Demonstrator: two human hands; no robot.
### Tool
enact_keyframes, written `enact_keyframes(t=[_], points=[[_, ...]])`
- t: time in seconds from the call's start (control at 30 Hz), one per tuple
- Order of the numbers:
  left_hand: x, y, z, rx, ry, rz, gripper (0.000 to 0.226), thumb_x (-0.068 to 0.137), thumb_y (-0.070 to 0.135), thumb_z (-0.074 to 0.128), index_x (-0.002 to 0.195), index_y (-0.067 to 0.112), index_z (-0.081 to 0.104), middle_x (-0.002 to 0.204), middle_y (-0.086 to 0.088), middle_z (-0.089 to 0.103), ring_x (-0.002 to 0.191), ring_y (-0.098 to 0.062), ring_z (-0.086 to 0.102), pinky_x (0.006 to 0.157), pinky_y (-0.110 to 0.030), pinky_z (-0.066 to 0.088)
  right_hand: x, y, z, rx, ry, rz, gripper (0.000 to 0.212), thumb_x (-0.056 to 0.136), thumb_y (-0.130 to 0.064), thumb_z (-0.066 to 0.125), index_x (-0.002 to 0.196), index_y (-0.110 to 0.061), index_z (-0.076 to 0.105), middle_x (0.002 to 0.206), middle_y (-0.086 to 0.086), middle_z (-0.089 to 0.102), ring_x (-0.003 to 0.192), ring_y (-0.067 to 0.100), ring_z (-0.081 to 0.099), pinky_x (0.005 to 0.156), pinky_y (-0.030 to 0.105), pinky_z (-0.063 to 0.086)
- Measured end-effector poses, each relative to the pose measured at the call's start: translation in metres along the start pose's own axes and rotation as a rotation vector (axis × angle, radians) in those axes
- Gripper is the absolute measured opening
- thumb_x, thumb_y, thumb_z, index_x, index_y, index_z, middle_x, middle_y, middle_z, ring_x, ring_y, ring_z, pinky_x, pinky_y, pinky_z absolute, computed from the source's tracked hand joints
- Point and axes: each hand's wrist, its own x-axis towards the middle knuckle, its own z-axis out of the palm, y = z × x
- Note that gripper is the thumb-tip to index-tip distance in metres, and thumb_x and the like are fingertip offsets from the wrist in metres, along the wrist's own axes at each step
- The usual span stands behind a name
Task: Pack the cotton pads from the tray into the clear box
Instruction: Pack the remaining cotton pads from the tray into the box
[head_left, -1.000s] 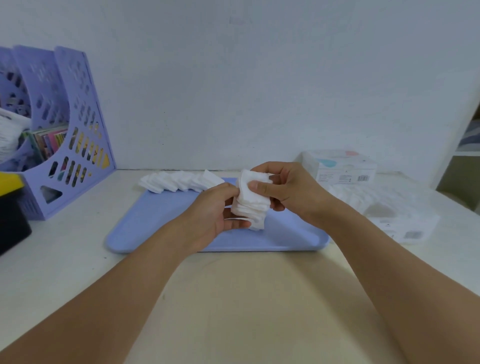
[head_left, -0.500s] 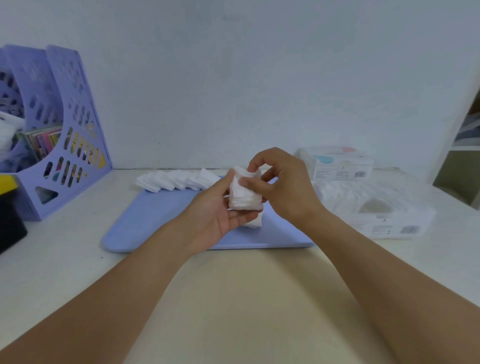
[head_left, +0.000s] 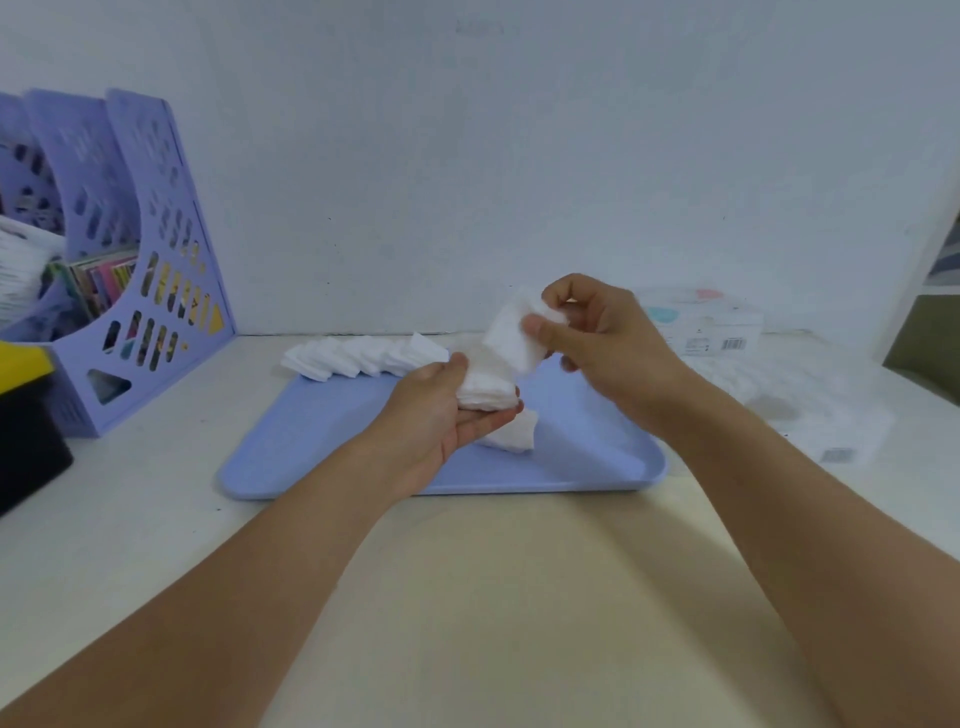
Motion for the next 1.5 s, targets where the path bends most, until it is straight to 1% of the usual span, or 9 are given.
enact_keyframes(t=[0.1,0.53,0.63,0.73,0.87,0.97,1.07,1.17,1.5], points=[[-0.002,0.000,0.003,0.085,0.027,0.018,0.037,0.110,0.026,0.039,0.133,0.000,0.050,0.121,-0.023,0.068,0.092,-0.028,0.076,0.085,-0.035,0.062,0.002,-0.005,-0.015,0.090,-0.051,0.050,0.005,0.093,-0.010,0.071,0.095,-0.008,0.067,0.063,0.000,0.057,0.053,0.012,0.041,0.049,0.019,0.032],[-0.010,0.001,0.014,0.076,-0.038,0.002,0.043,0.107,0.035,0.044,0.129,0.002,0.060,0.118,-0.018,0.072,0.107,-0.034,0.071,0.096,-0.046,0.057,-0.005,0.013,0.015,-0.182,0.007,0.050,0.016,0.089,-0.011,0.078,0.090,0.001,0.068,0.076,0.028,0.067,0.046,0.018,0.057,0.044,0.026,0.045],[-0.012,0.001,0.015,0.082,-0.047,0.035,0.041,0.105,0.029,0.050,0.133,0.000,0.054,0.124,-0.019,0.069,0.107,-0.033,0.072,0.095,-0.043,0.058,-0.008,0.011,0.022,-0.212,0.078,0.022,0.016,0.091,-0.019,0.075,0.102,-0.010,0.067,0.076,0.010,0.063,0.059,0.010,0.056,0.054,0.020,0.046],[-0.011,0.002,0.018,-0.012,-0.041,0.063,0.038,0.107,0.019,0.047,0.139,0.000,0.046,0.133,-0.023,0.062,0.106,-0.036,0.071,0.088,-0.042,0.060,-0.004,0.005,0.032,0.039,0.182,0.125,0.033,0.100,-0.034,0.059,0.132,-0.029,0.052,0.115,-0.001,0.058,0.088,-0.001,0.058,0.071,0.014,0.046],[-0.015,-0.005,0.027,0.189,-0.105,0.108,0.030,0.105,0.021,0.041,0.129,0.007,0.053,0.113,-0.013,0.071,0.095,-0.024,0.071,0.075,-0.039,0.058,-0.008,0.011,0.051,0.062,-0.030,0.184,0.045,0.106,-0.048,0.041,0.149,-0.036,0.034,0.126,-0.008,0.057,0.106,0.001,0.062,0.078,0.010,0.049],[-0.009,0.000,0.023,0.279,0.003,0.157,0.017,0.105,0.023,0.046,0.118,0.013,0.052,0.093,-0.005,0.064,0.073,-0.014,0.064,0.057,-0.028,0.049,-0.004,0.013,0.045,0.088,0.005,0.165,0.045,0.106,-0.052,0.037,0.145,-0.031,0.040,0.131,-0.004,0.058,0.117,0.008,0.060,0.098,0.025,0.049],[0.002,0.012,0.008,0.246,0.176,0.199,0.019,0.105,0.022,0.049,0.123,0.016,0.050,0.115,-0.005,0.060,0.095,-0.018,0.061,0.062,-0.029,0.050,0.001,0.022,0.026,-0.171,0.098,0.161,0.046,0.105,-0.051,0.041,0.142,-0.025,0.046,0.133,0.000,0.058,0.122,0.016,0.056,0.103,0.033,0.045],[0.006,0.014,-0.006,0.172,0.269,0.157,0.024,0.102,0.020,0.055,0.126,0.013,0.053,0.126,-0.008,0.059,0.105,-0.021,0.059,0.069,-0.028,0.051,-0.003,0.040,0.021,-0.639,-0.192,0.258,0.055,0.099,-0.048,0.056,0.143,-0.015,0.051,0.130,0.002,0.061,0.115,0.017,0.056,0.095,0.025,0.039],[0.012,0.009,-0.017,0.051,0.265,0.001,0.022,0.100,0.009,0.051,0.122,0.009,0.054,0.112,-0.008,0.058,0.084,-0.015,0.056,0.066,-0.026,0.046,-0.001,0.036,0.017,-0.629,-0.456,0.401,0.031,0.089,-0.028,0.077,0.107,-0.003,0.072,0.094,0.002,0.065,0.085,0.015,0.055,0.077,0.023,0.042]])
